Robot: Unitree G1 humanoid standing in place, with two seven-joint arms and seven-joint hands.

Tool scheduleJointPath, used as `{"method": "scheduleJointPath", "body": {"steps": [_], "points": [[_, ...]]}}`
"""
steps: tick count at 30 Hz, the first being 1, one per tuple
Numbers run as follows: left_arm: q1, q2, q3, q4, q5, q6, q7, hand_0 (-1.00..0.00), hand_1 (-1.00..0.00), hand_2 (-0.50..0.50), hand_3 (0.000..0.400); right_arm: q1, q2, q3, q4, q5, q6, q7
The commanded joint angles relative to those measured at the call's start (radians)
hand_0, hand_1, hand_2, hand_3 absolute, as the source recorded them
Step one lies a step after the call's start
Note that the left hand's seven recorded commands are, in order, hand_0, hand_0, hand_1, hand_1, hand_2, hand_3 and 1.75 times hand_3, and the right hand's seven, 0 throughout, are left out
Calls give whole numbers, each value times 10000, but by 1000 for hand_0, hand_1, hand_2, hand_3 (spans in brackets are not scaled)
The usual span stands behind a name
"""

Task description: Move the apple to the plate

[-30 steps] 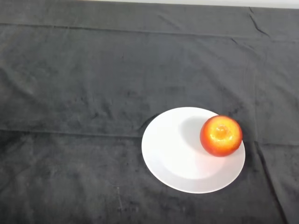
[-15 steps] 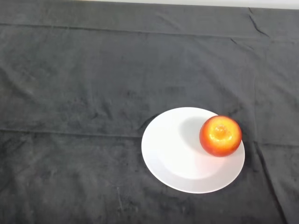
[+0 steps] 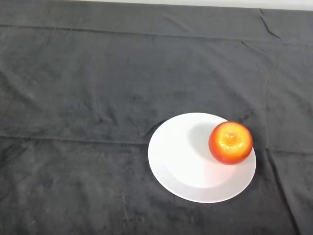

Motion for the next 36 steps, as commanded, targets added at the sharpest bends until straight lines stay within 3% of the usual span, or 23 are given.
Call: {"method": "scheduleJointPath", "body": {"steps": [1,36], "points": [[4,0,241,155,-110,130,-51,0,0,0,0,607,344,182,351,-151,50,110],[54,-209,553,-145,-83,907,-928,0,0,0,0,605,345,184,357,-151,45,108]]}}
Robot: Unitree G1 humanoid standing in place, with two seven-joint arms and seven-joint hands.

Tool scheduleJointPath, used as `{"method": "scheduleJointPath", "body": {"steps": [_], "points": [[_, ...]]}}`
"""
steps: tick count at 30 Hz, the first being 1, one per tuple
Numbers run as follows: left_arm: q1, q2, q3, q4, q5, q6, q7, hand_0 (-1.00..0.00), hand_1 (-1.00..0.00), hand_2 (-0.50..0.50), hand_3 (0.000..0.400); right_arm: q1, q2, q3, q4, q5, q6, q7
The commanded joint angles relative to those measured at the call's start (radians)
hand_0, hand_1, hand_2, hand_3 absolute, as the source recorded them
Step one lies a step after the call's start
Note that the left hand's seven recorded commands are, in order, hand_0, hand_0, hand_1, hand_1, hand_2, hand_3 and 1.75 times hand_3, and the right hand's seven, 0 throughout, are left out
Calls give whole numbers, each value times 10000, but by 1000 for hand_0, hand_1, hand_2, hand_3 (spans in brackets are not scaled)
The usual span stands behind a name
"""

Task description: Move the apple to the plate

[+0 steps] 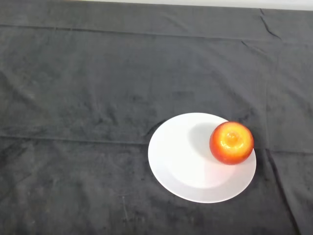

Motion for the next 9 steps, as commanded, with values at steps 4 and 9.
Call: {"method": "scheduleJointPath", "body": {"steps": [4,9], "points": [[53,-117,233,-154,58,192,-177,0,0,0,0,606,345,184,356,-153,45,108],[66,-124,265,-165,88,217,-211,0,0,0,0,606,345,184,354,-152,46,108]]}}
